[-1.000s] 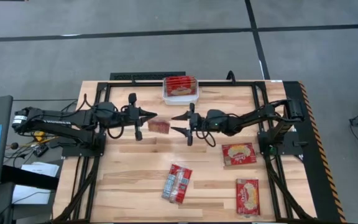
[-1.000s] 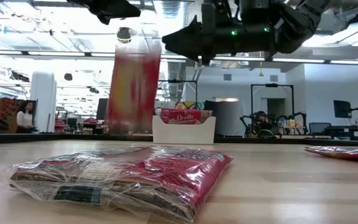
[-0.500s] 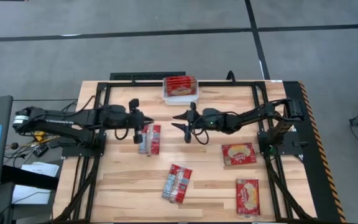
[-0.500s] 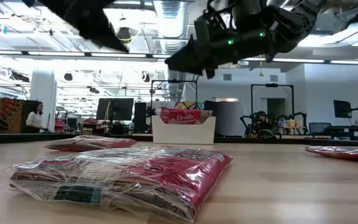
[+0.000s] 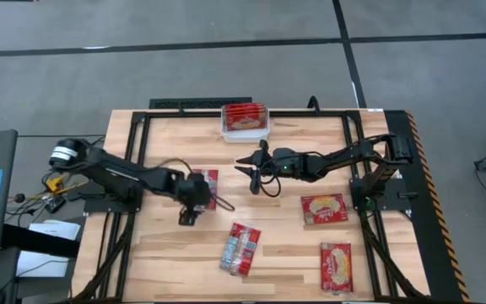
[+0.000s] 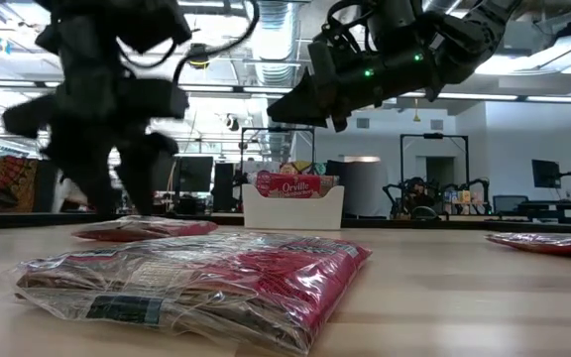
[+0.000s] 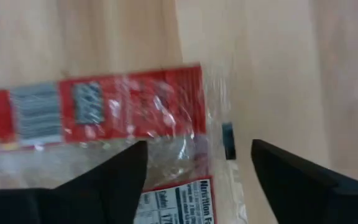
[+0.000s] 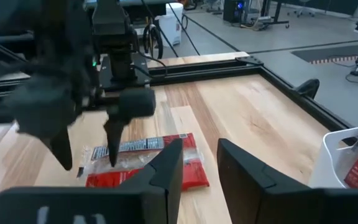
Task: Sort popcorn bags into baskets
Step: Put the red popcorn bag into the white bin
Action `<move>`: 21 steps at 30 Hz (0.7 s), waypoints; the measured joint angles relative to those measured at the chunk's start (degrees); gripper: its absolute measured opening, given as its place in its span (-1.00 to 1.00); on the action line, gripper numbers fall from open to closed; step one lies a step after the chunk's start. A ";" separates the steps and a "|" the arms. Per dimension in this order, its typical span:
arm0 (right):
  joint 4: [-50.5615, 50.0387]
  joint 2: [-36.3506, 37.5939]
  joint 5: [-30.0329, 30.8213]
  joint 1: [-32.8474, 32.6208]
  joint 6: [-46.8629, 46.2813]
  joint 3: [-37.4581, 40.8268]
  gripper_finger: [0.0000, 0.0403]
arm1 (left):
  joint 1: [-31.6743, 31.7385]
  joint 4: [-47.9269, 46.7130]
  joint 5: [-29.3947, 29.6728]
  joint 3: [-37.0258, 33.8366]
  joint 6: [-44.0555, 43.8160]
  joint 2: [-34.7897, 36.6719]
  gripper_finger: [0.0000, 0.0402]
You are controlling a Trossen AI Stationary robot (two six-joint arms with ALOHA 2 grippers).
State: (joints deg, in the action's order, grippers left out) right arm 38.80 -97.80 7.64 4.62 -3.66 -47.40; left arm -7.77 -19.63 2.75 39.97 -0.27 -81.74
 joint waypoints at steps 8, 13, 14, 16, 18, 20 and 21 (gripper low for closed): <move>-0.81 0.00 -0.01 0.00 -1.07 0.00 -0.39 | -0.72 -0.47 10.74 0.47 -0.77 -8.85 0.51; -0.73 0.00 -0.01 -0.01 -1.05 0.00 -0.41 | -0.11 0.63 9.67 0.34 -0.66 -9.80 0.11; -0.72 0.00 -0.01 0.01 -1.05 0.00 -0.41 | -0.09 0.72 9.91 0.30 -0.55 -9.85 -0.03; -0.70 0.00 -0.02 0.07 -1.05 0.00 -0.41 | 0.14 0.61 10.53 0.24 -0.20 -9.96 -0.33; -0.63 0.00 -0.02 0.05 -1.05 0.00 -0.41 | 0.43 0.42 12.03 0.16 -0.16 -10.03 -0.66; -0.65 0.00 -0.01 0.04 -1.19 0.00 -0.41 | 0.73 0.17 14.23 0.12 -0.80 -10.05 -0.90; -0.65 0.00 -0.02 0.04 -1.34 0.00 -0.41 | 0.81 0.04 15.17 0.11 -1.16 -10.06 -0.93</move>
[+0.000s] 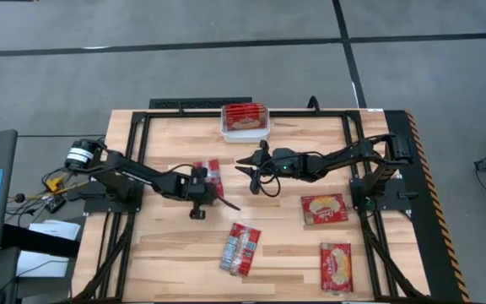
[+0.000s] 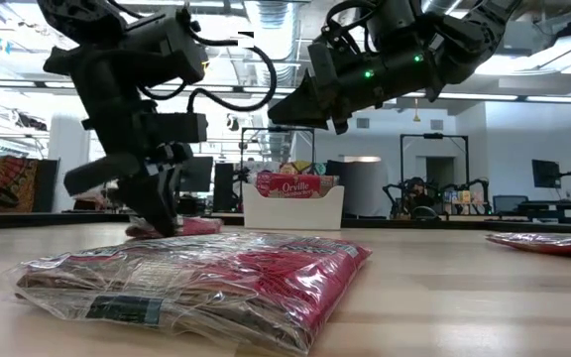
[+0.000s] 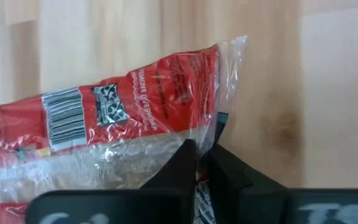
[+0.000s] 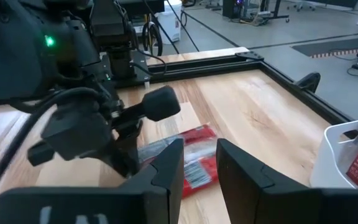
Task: Sort popcorn bags into baskets
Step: Put the red popcorn bag into the white bin
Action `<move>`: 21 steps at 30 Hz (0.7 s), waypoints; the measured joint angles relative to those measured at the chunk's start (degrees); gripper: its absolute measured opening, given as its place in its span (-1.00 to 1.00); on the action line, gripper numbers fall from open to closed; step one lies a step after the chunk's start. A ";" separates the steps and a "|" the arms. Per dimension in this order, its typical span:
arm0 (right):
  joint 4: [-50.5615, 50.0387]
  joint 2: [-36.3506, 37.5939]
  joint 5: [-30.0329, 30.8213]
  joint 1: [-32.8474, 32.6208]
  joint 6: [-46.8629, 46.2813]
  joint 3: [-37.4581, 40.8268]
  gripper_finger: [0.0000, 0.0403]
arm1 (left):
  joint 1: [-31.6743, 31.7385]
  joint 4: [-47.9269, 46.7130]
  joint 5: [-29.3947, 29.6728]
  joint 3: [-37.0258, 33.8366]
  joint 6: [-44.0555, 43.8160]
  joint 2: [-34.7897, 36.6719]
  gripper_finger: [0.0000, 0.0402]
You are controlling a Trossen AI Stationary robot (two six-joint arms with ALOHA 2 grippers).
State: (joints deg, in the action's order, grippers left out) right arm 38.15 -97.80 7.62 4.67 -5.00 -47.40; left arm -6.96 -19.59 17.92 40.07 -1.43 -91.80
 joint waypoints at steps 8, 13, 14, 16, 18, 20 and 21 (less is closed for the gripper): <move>-3.78 0.00 -2.82 0.07 -2.51 0.06 -0.41 | -0.04 -1.87 -1.18 -0.35 1.53 6.62 -1.00; 3.39 -0.04 -6.19 0.79 -6.43 6.28 -0.34 | -0.06 -3.87 -0.32 -0.33 1.62 17.74 -1.00; 7.49 -0.07 -6.21 0.79 -7.35 8.11 -0.31 | -0.04 -3.82 0.11 -0.33 1.62 19.81 -1.00; 16.94 -0.07 -6.23 0.79 -8.93 11.29 -0.26 | 0.05 -2.89 0.32 -0.33 1.88 23.77 -1.00; 23.45 0.02 -6.24 0.69 -9.60 13.48 -0.19 | 0.12 -1.45 0.37 -0.32 2.88 27.50 -1.00; 25.28 0.00 -6.25 0.24 -9.67 14.33 -0.12 | 0.34 0.63 0.34 -0.26 4.01 30.45 -1.00; 25.18 0.00 -6.22 0.03 -9.51 14.33 -0.08 | 0.54 1.92 0.37 -0.26 4.33 31.68 -1.00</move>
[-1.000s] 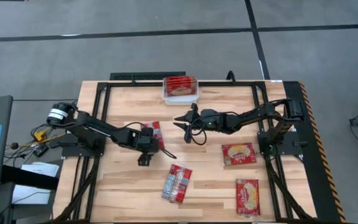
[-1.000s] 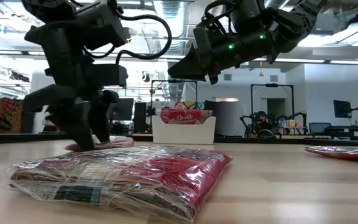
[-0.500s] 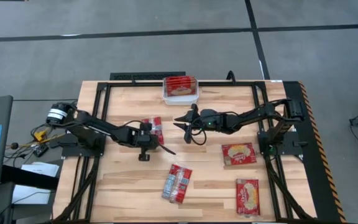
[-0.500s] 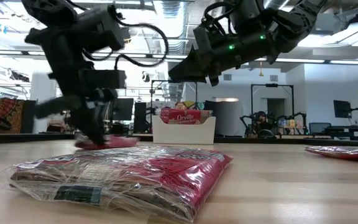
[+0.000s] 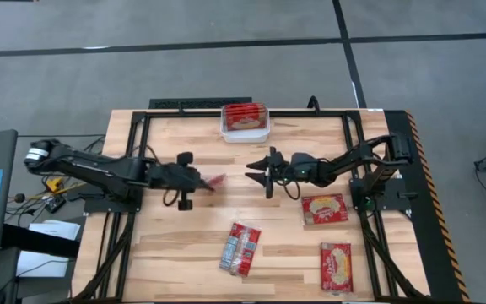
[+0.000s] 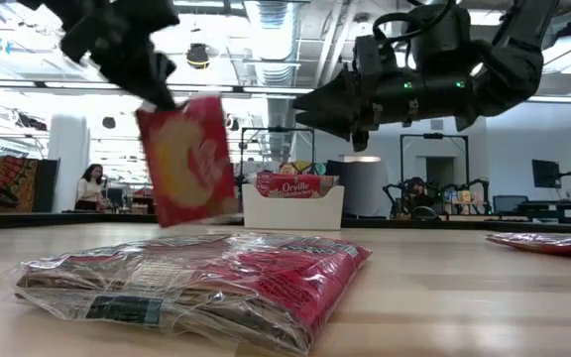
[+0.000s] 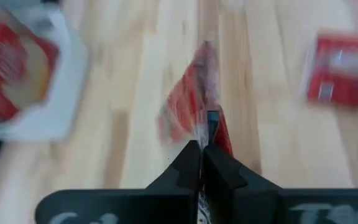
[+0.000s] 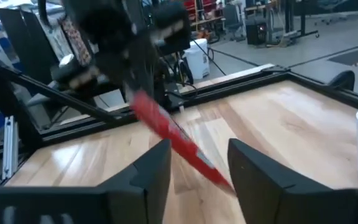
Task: Sort popcorn bags into baskets
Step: Put the red popcorn bag into the white bin
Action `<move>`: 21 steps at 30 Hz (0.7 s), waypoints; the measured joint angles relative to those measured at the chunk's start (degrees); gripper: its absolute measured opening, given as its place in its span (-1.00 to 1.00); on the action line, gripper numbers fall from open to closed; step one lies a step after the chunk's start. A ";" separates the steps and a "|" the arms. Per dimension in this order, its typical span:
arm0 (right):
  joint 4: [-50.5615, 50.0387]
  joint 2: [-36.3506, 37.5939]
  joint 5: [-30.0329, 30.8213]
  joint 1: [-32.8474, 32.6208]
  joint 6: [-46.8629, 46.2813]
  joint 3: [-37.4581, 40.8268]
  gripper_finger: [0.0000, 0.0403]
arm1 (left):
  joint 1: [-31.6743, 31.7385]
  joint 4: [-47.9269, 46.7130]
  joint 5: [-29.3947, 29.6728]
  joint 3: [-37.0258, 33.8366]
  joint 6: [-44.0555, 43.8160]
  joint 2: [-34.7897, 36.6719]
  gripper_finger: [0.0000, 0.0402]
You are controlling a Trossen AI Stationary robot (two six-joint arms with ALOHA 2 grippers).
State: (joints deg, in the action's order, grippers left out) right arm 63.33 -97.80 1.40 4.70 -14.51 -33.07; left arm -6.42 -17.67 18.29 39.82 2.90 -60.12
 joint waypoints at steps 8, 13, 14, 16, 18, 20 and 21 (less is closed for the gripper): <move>0.69 -3.73 0.31 -1.83 -1.04 -0.45 0.22 | 1.82 5.29 0.14 0.10 0.95 4.81 -1.00; 10.61 -11.25 0.47 -2.04 -6.19 -0.59 0.24 | 2.04 8.18 0.81 0.10 1.92 4.99 -1.00; 14.51 -13.22 0.46 -2.04 -7.08 -0.89 0.24 | 2.04 9.13 0.64 0.10 2.53 4.99 -1.00; 22.08 -17.19 0.40 -2.01 -8.33 -1.95 0.24 | 2.04 11.10 0.46 0.12 3.54 4.99 -1.00; 25.39 -20.53 0.33 -2.02 -8.58 -3.54 0.24 | 2.04 13.15 0.43 0.12 4.71 4.99 -1.00; 25.16 -23.01 0.28 -1.78 -8.28 -5.43 0.24 | 2.04 15.32 0.36 0.18 5.46 5.00 -1.00; 24.98 -23.59 0.20 -1.52 -7.74 -6.50 0.24 | 2.04 15.46 0.15 0.49 5.61 5.14 -1.00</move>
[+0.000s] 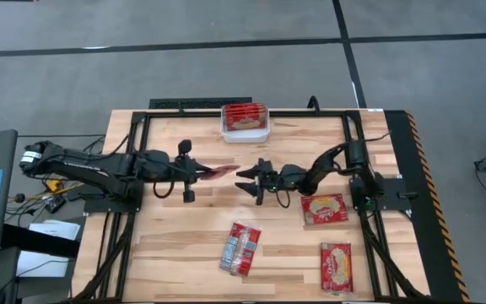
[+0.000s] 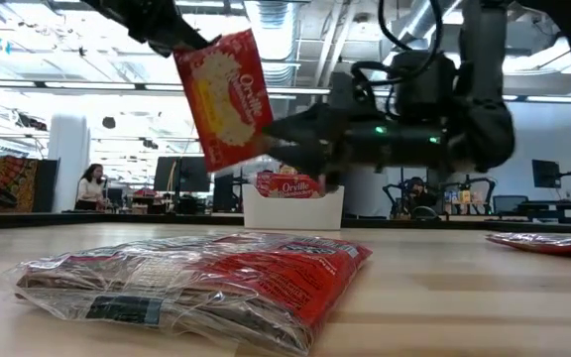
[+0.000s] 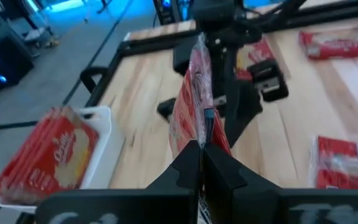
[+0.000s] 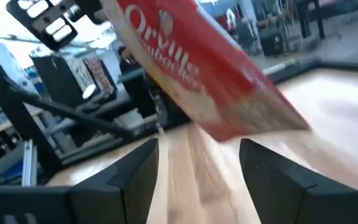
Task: Sort popcorn bags into baskets
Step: Put the red popcorn bag into the white bin
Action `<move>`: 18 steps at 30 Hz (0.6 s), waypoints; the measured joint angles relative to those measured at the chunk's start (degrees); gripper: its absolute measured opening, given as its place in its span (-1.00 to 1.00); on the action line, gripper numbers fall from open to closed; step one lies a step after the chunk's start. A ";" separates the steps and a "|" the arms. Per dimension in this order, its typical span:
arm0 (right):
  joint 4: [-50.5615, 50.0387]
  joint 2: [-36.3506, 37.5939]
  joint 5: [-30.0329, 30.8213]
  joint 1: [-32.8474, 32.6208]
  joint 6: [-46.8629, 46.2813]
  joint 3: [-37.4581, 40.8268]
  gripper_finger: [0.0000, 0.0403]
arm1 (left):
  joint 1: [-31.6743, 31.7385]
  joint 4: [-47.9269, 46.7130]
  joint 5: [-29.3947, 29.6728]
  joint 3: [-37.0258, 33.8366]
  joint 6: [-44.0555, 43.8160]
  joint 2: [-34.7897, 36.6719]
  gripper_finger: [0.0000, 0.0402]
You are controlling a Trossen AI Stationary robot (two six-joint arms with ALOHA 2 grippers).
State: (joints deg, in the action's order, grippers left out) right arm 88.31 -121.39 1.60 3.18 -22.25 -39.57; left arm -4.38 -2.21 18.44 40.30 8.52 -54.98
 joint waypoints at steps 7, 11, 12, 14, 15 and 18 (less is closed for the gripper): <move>0.30 -2.69 -0.19 1.19 1.61 -5.51 0.24 | 0.00 -0.07 -0.22 3.52 1.63 1.07 -1.00; 0.22 -2.65 -0.34 1.85 1.78 -6.35 0.24 | 0.00 -0.10 -1.18 4.89 1.98 1.81 -1.00; 0.37 -2.51 -0.34 1.91 1.91 -6.36 0.24 | 0.00 0.35 -1.73 5.06 1.94 1.81 -1.00; 0.50 -2.50 -0.30 2.33 2.64 -6.36 0.24 | 0.00 0.27 -2.23 5.06 1.92 2.11 -1.00; 0.50 -2.50 -0.31 2.49 2.63 -6.34 0.24 | 0.00 0.39 -2.51 5.06 1.91 2.16 -1.00; 0.72 -2.50 -0.34 3.02 2.39 -6.34 0.24 | -0.02 0.41 -2.75 5.06 1.19 2.16 -1.00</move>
State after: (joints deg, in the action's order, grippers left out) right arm 89.04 -123.90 1.26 6.20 -19.86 -45.91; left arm -4.40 -1.81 15.69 45.36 9.71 -52.82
